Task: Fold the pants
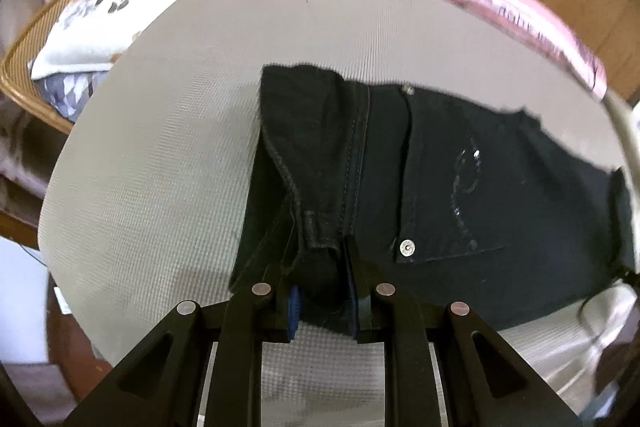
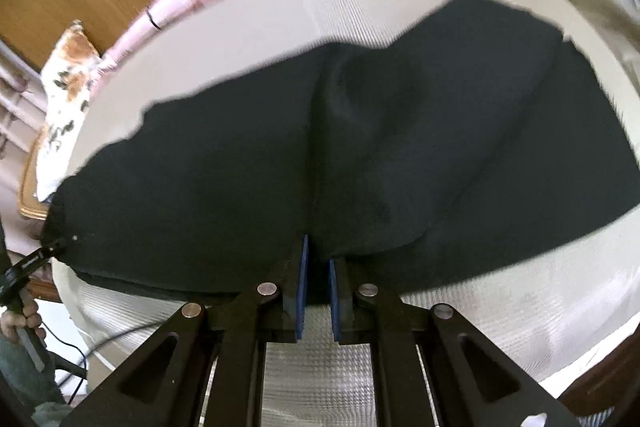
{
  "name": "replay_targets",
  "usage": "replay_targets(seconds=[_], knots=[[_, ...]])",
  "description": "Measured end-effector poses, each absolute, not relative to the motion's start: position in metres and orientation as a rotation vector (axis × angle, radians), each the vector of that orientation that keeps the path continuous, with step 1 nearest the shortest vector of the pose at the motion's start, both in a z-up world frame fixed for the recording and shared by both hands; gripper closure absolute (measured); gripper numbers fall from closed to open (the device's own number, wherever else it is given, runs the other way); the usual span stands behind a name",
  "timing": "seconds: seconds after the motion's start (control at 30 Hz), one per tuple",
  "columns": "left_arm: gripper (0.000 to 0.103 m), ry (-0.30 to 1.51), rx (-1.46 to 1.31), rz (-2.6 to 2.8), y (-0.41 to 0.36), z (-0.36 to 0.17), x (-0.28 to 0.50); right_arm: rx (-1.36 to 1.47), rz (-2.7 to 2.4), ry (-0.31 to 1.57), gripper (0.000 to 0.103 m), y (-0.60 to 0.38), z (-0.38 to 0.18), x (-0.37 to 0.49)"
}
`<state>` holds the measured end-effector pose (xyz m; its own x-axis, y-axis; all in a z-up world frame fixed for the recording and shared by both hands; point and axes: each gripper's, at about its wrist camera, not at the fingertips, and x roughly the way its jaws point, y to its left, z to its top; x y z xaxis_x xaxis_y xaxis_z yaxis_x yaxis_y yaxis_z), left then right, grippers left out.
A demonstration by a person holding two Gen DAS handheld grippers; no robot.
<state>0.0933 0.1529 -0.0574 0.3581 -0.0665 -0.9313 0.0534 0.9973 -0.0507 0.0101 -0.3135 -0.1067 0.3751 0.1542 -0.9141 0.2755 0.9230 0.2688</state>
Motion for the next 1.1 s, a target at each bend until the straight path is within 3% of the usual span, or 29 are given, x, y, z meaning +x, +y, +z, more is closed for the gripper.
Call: replay_targets(seconds=[0.17, 0.3, 0.4, 0.53, 0.8, 1.1], knots=[[0.082, 1.187, 0.074, -0.042, 0.143, -0.071, 0.089, 0.455, -0.077, 1.208, 0.093, -0.318, -0.118, 0.013], [0.079, 1.175, 0.063, -0.023, 0.142, -0.070, 0.088, 0.551, -0.032, 1.202, 0.063, -0.325, -0.114, 0.005], [0.076, 1.174, -0.001, -0.046, 0.151, -0.057, 0.085, 0.558, -0.001, 1.172, 0.062, -0.332, -0.096, -0.008], [0.063, 1.156, -0.009, -0.058, 0.156, -0.033, 0.077, 0.553, -0.037, 1.109, 0.060, -0.364, -0.068, -0.030], [0.062, 0.967, 0.157, -0.090, 0.127, 0.014, 0.049, 0.742, -0.125, 0.987, 0.059, -0.446, -0.065, -0.045], [0.062, 0.881, 0.304, -0.579, -0.020, 0.001, 0.039, 0.864, -0.156, 1.002, 0.059, -0.492, -0.100, -0.010]])
